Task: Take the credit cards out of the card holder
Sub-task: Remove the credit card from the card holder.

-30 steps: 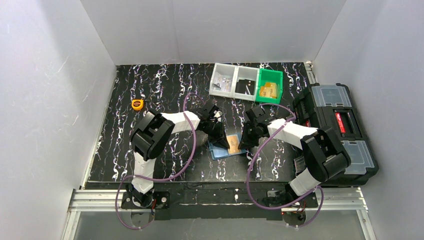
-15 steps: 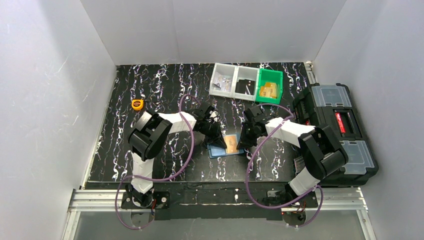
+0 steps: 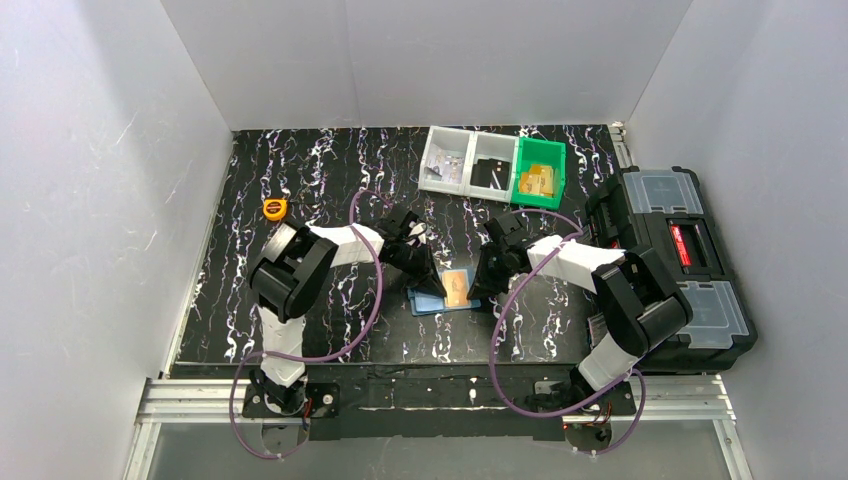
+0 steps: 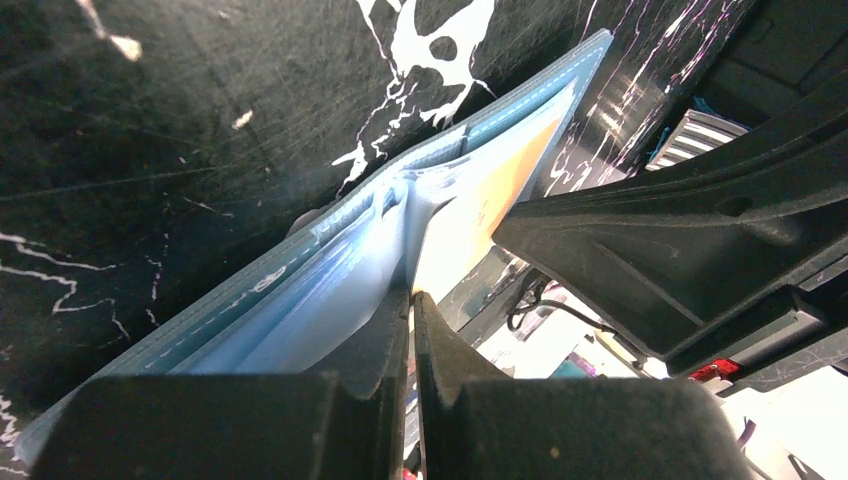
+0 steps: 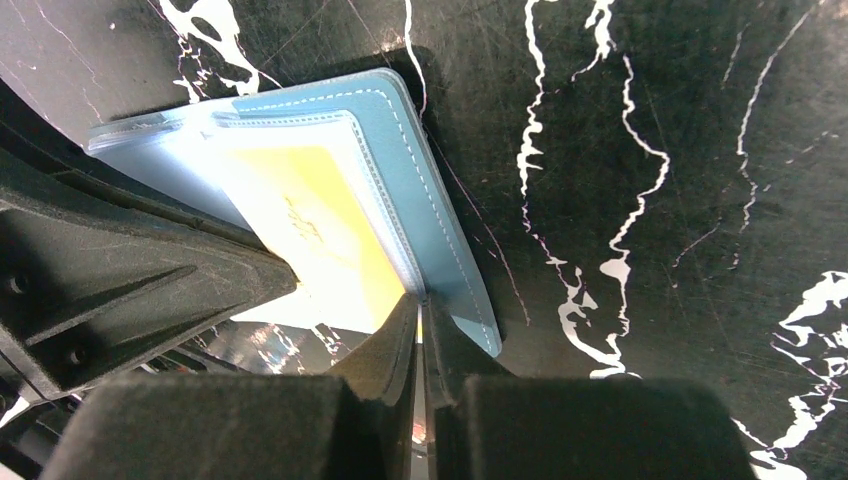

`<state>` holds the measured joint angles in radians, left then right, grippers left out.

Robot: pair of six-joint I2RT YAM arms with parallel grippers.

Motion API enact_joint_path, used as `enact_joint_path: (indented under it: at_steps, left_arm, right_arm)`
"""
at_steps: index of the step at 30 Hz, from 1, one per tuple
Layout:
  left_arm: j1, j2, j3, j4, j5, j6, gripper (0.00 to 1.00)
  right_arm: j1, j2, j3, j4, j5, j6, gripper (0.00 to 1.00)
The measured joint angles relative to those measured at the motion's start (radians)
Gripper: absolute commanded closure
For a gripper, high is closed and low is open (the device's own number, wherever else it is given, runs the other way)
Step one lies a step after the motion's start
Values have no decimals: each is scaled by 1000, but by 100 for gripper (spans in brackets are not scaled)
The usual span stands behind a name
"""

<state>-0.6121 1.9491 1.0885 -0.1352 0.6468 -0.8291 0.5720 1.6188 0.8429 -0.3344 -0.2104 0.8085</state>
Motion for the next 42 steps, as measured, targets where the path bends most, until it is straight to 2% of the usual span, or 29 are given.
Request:
enact_joint_path:
  at_steps: [21, 31, 35, 42]
  left_arm:
    - [52, -18, -10, -53, 31, 52, 100]
    - [90, -93, -53, -95, 31, 85, 100]
    - [102, -113, -63, -113, 35, 101, 100]
    - [127, -135, -76, -138, 50, 119, 100]
  right_arm:
    - [0, 6, 5, -7, 0, 4, 92]
    - [0, 11, 12, -13, 0, 3, 91]
    - [0, 13, 18, -22, -1, 3, 86]
    - [10, 14, 35, -32, 1, -3, 64]
